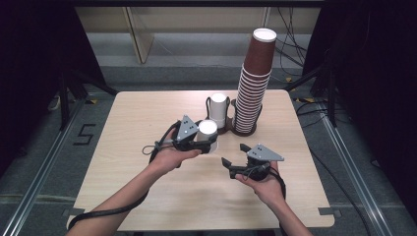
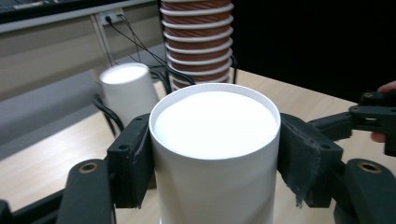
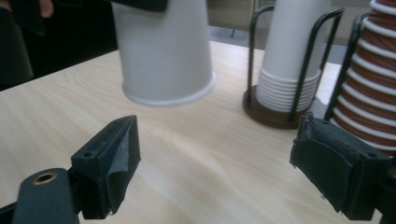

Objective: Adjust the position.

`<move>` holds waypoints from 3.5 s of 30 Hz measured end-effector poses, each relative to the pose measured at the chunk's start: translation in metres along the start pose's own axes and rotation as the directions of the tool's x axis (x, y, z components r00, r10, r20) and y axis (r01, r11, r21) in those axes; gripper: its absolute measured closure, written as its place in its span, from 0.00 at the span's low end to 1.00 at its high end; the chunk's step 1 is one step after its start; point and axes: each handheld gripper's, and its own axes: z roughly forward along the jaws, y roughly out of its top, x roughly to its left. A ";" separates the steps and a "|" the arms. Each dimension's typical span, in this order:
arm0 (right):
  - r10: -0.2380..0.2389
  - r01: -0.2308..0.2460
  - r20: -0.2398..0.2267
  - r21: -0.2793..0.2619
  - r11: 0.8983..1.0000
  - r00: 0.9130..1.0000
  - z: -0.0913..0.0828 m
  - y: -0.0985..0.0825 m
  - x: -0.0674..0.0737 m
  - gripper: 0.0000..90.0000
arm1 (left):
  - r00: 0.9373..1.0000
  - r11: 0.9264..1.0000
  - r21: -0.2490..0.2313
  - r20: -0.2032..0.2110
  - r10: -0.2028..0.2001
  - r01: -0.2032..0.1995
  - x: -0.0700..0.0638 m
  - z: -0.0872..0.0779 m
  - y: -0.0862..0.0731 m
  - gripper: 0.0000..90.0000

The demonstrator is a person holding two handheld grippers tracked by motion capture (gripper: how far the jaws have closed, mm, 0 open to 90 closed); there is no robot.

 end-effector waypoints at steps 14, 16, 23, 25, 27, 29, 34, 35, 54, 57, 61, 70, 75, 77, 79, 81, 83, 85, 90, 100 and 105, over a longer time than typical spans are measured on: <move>-0.060 0.060 -0.038 -0.012 0.998 0.997 0.005 0.004 0.026 0.17 | 0.997 1.000 0.011 0.076 -0.014 0.013 -0.032 0.000 -0.014 0.36; -0.084 0.084 -0.036 -0.014 0.996 0.996 0.008 0.004 0.025 0.17 | 0.996 1.000 0.014 0.085 -0.013 0.012 -0.034 0.002 -0.015 0.36; -0.073 0.073 -0.032 -0.004 0.997 0.997 0.011 0.003 0.024 0.19 | 0.994 1.000 0.005 0.105 -0.020 0.019 -0.038 0.006 -0.015 0.36; -0.086 0.086 -0.032 -0.024 0.996 0.996 0.014 0.001 0.023 0.22 | 0.993 1.000 0.001 0.115 -0.021 0.021 -0.041 0.007 -0.015 0.36; -0.069 0.069 -0.025 0.007 0.998 0.997 0.011 0.001 0.025 0.25 | 0.993 1.000 0.007 0.117 -0.017 0.016 -0.043 0.007 -0.015 0.36; -0.083 0.083 -0.011 -0.003 0.997 0.996 0.012 0.000 0.024 0.26 | 0.993 1.000 0.000 0.118 -0.019 0.019 -0.044 0.007 -0.015 0.36; -0.081 0.081 -0.004 -0.013 0.997 0.997 0.010 -0.001 0.024 0.31 | 0.992 0.999 0.006 0.125 -0.034 0.033 -0.043 0.007 -0.015 0.35; -0.069 0.069 -0.008 -0.010 0.998 0.998 0.010 -0.001 0.025 0.32 | 0.991 0.999 0.007 0.127 -0.038 0.038 -0.043 0.007 -0.015 0.35; 0.059 -0.059 0.008 -0.009 0.998 0.998 0.007 -0.005 0.010 0.37 | 0.991 0.996 -0.081 0.130 -0.022 0.033 -0.032 -0.011 -0.009 0.12; 0.103 -0.102 0.015 -0.017 0.995 0.995 0.006 -0.006 0.005 0.37 | 0.992 0.996 -0.088 0.128 -0.004 0.015 -0.029 -0.018 -0.013 0.07; 0.153 -0.153 0.015 -0.022 0.988 0.988 0.005 -0.006 0.000 0.37 | 0.991 0.994 -0.089 0.112 0.079 -0.070 -0.029 -0.027 -0.025 0.00; 0.287 -0.288 -0.027 -0.022 0.957 0.958 0.005 -0.006 -0.002 0.37 | 0.987 0.988 -0.083 0.077 0.139 -0.133 -0.037 -0.032 -0.054 0.00; 0.322 -0.323 -0.047 -0.027 0.946 0.946 0.004 -0.006 -0.002 0.37 | 0.971 0.968 -0.079 0.019 0.238 -0.236 -0.038 -0.030 -0.058 0.00; 0.336 -0.337 -0.052 -0.025 0.941 0.941 0.004 -0.006 -0.002 0.37 | 0.961 0.959 -0.076 0.013 0.276 -0.274 -0.036 -0.029 -0.058 0.00; 0.396 -0.400 -0.098 -0.018 0.916 0.913 0.003 -0.007 -0.003 0.37 | 0.955 0.953 -0.082 0.044 0.294 -0.290 -0.037 -0.023 -0.059 0.00; 0.420 -0.424 -0.112 -0.017 0.905 0.901 0.003 -0.007 -0.003 0.37 | 0.953 0.952 -0.085 0.047 0.299 -0.295 -0.037 -0.020 -0.060 0.00; 0.443 -0.446 -0.116 -0.002 0.895 0.889 0.002 -0.008 -0.003 0.37 | 0.955 0.954 -0.080 0.045 0.293 -0.289 -0.038 -0.018 -0.061 0.01; 0.455 -0.458 -0.127 0.004 0.889 0.882 0.002 -0.009 -0.003 0.37 | 0.960 0.959 -0.081 0.039 0.276 -0.272 -0.040 -0.017 -0.062 0.01; 0.474 -0.476 -0.140 0.016 0.879 0.869 0.003 -0.011 -0.001 0.37 | 0.965 0.964 -0.065 0.036 0.261 -0.258 -0.042 -0.010 -0.065 0.03; 0.496 -0.497 -0.145 0.034 0.867 0.856 0.003 -0.009 0.003 0.37 | 0.979 0.992 -0.042 0.157 0.127 -0.122 -0.053 0.008 -0.070 0.04; 0.485 -0.488 -0.162 0.022 0.873 0.860 0.004 -0.009 0.003 0.37 | 0.983 0.994 -0.036 0.153 0.105 -0.100 -0.054 0.013 -0.072 0.08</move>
